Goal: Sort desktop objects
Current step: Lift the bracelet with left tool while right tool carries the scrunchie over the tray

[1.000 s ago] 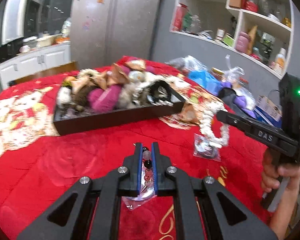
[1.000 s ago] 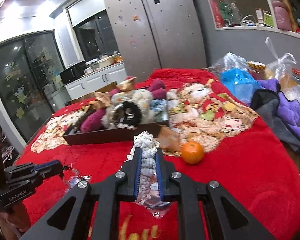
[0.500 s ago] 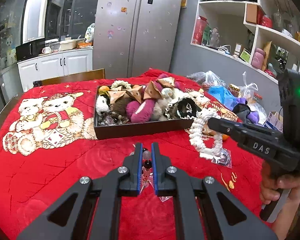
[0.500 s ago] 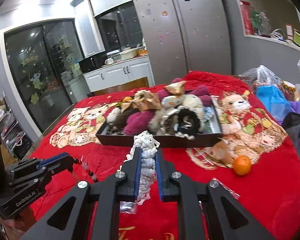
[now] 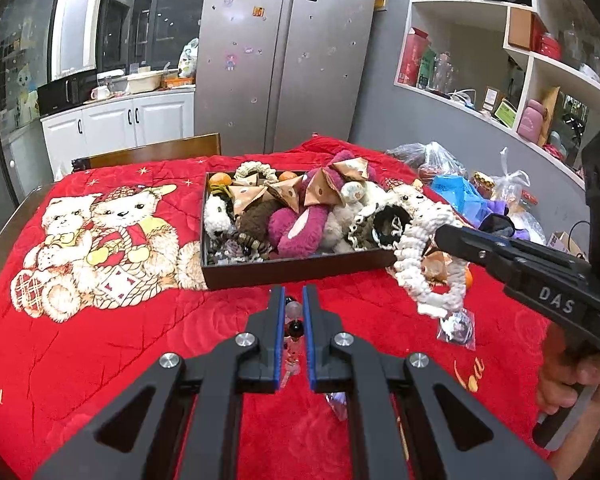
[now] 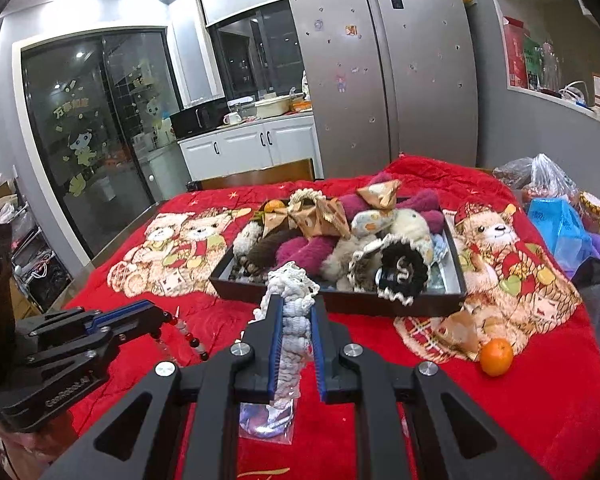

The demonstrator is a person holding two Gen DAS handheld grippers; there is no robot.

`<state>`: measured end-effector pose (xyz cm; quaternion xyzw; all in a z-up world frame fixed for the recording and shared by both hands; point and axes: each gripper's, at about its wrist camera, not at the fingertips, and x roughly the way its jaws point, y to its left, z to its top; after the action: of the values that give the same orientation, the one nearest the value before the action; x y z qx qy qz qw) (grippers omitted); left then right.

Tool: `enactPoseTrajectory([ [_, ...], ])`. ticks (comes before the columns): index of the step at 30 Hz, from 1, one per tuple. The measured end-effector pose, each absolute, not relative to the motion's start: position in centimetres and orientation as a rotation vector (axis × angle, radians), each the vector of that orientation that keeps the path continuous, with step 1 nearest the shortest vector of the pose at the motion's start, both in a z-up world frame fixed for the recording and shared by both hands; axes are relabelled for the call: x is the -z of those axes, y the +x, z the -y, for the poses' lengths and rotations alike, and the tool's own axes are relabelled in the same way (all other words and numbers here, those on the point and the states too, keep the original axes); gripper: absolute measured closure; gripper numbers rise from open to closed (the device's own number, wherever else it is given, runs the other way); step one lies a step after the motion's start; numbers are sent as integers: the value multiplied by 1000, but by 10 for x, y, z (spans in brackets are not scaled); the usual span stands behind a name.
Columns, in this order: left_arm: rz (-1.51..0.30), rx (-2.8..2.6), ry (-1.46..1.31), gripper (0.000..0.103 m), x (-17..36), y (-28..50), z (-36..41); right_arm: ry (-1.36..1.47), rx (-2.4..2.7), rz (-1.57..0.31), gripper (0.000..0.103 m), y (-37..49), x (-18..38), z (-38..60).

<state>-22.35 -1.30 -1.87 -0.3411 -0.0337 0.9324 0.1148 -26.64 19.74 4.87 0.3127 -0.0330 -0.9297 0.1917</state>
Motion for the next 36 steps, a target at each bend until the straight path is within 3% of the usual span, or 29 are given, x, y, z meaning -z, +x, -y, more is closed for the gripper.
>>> enactPoseTrajectory([
  [18, 23, -2821, -903, 94, -45, -347, 6, 834, 2622, 104, 89, -358, -101, -176],
  [23, -5, -2890, -892, 94, -44, -396, 3, 882, 2609, 84, 89, -407, -97, -159],
  [36, 140, -2955, -919, 94, -9, -469, 43, 964, 2601, 109, 89, -491, -65, -153],
])
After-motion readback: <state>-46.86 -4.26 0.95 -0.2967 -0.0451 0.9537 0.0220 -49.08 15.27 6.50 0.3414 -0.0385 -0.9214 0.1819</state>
